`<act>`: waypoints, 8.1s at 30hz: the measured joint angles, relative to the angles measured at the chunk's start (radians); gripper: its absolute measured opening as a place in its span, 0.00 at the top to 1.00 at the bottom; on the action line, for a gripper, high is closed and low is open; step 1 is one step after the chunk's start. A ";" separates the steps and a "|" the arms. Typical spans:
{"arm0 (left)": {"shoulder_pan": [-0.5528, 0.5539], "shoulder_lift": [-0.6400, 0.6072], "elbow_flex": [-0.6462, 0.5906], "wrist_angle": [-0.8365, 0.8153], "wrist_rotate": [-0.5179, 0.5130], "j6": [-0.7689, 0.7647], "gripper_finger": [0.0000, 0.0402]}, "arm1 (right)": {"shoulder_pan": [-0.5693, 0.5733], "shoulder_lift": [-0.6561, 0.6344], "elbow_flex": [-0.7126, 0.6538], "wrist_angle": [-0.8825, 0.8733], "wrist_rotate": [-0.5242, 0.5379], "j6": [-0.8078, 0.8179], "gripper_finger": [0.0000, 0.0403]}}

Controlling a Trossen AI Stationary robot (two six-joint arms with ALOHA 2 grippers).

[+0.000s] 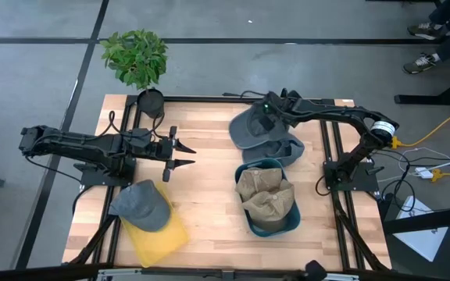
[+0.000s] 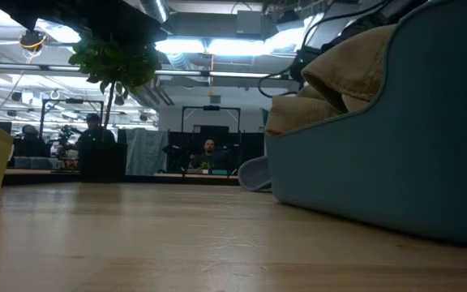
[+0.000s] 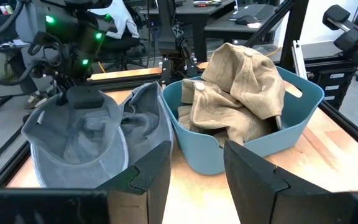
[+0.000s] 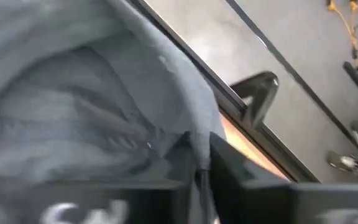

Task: Pick & Place hat
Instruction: Put the top blue cap into the yellow bin

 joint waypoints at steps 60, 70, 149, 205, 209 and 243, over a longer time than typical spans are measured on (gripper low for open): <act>-0.115 0.137 0.069 0.349 -0.286 0.733 0.40 | 0.422 -0.354 0.030 0.753 -1.106 -0.458 0.95; -0.150 0.281 0.186 0.350 -0.263 0.896 0.31 | 0.448 -0.354 0.031 0.782 -1.112 -0.441 0.95; 0.014 0.255 0.491 -0.404 -0.415 0.001 0.94 | 0.515 0.035 0.047 1.005 -0.578 -0.210 0.65; 0.059 0.223 0.512 -0.201 0.021 -0.027 0.93 | 0.493 -0.041 0.057 1.068 -0.631 -0.256 0.17; 0.059 0.227 0.512 -0.171 0.064 -0.026 0.93 | 0.493 -0.041 0.057 1.064 -0.631 -0.255 0.18; -0.036 -0.014 0.512 -0.555 0.391 -0.444 0.93 | 0.499 -0.042 0.057 1.007 -1.084 -0.015 0.38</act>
